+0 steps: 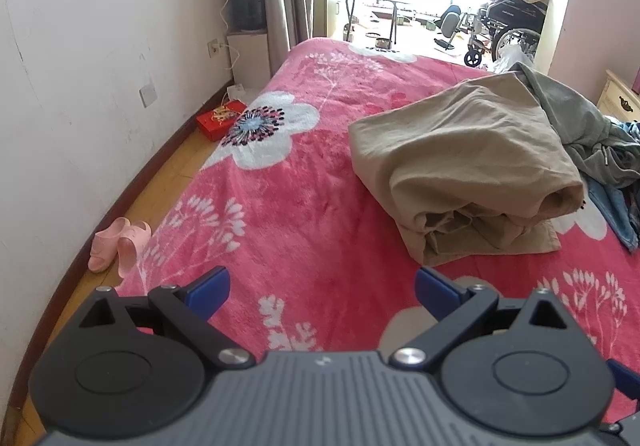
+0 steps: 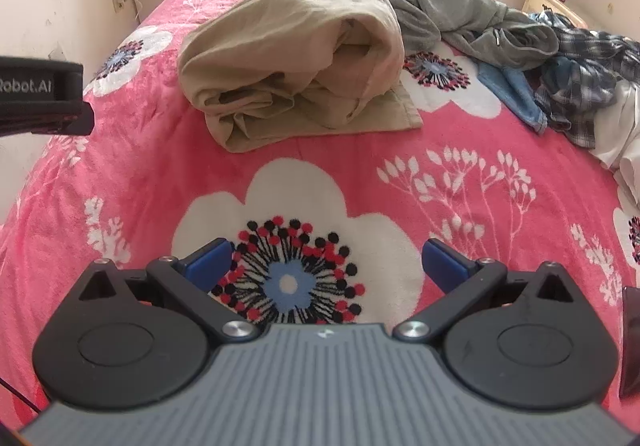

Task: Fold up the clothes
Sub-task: 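Move both grippers toward the crumpled beige trousers on the bed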

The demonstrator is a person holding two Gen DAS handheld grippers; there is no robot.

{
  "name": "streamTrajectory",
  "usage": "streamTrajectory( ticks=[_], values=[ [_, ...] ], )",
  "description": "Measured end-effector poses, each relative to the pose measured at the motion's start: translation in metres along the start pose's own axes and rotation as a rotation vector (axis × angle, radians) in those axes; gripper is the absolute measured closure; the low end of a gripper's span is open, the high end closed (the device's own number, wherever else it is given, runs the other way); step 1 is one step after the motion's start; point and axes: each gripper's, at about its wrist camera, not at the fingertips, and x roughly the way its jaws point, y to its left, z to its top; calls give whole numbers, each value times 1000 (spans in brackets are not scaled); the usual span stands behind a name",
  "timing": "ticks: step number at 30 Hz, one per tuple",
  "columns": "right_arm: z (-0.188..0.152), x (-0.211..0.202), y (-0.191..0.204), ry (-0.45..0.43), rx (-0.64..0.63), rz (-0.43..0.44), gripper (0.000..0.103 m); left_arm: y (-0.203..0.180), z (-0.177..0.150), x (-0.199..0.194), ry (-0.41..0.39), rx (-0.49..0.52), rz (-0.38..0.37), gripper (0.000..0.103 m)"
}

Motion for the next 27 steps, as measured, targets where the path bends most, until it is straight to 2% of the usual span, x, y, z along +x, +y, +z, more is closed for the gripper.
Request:
streamTrajectory(
  ticks=[5, 12, 20, 25, 27],
  values=[
    [12, -3, 0, -8, 8, -6, 1, -4, -2, 0, -7, 3, 0, 4],
    [16, -9, -2, -38, 16, -29, 1, 16, 12, -8, -8, -12, -38, 3],
    [23, -11, 0, -38, 16, -36, 1, 17, 20, -8, -41, -16, 31, 0],
    [25, -11, 0, -35, 27, -41, 1, 29, 28, -2, -37, -21, 37, 0],
    [25, -11, 0, -34, 28, -44, 1, 23, 22, -7, -49, -13, 51, 0]
  ],
)
